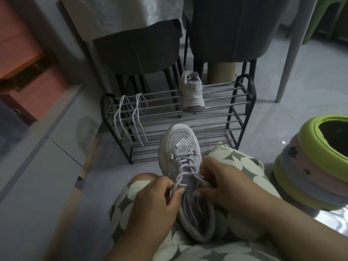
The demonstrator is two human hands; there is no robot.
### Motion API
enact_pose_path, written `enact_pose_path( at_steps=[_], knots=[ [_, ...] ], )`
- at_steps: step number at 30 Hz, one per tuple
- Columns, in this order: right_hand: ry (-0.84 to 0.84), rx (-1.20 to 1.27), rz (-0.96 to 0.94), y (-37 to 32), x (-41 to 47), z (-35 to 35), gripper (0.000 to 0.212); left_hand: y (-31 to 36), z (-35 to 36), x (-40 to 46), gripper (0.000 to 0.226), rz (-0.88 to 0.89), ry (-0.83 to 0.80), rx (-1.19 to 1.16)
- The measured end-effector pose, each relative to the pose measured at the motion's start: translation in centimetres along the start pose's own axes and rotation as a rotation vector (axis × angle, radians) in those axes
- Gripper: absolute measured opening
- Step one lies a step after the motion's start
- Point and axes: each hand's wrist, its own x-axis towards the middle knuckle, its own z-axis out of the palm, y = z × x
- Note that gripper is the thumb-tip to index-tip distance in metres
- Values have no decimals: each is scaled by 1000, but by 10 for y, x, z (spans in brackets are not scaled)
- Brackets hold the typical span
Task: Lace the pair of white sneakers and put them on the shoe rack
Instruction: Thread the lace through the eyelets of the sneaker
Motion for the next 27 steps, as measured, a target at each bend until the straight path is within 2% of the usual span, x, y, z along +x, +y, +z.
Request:
enact_pose_path(
  at_steps=[4,9,13,16,19,22,25,27],
  knots=[
    [27,5,5,-3,2,-5,31,2,-5,1,19,-51,6,-90],
    [25,91,5,-2,13,-9,28,7,-5,12,16,-61,-60,-196],
    [-70,188,8,2,24,-12,20,8,-3,24,17,-114,-169,-393],
    [-204,270,28,9,32,-12,22,8,2,30,21,-151,-215,-447],
    [-289,587,92,18,42,-12,22,3,4,34,22,-254,-259,-665],
    [-269,1011,166,21,48,-7,19,-1,4,35,25,-318,-253,-877],
    [-257,1139,121,31,52,4,16,-3,7,38,23,-304,-243,-948],
    [-271,1267,102,38,53,7,24,-7,9,40,22,-302,-237,-964]
  ],
)
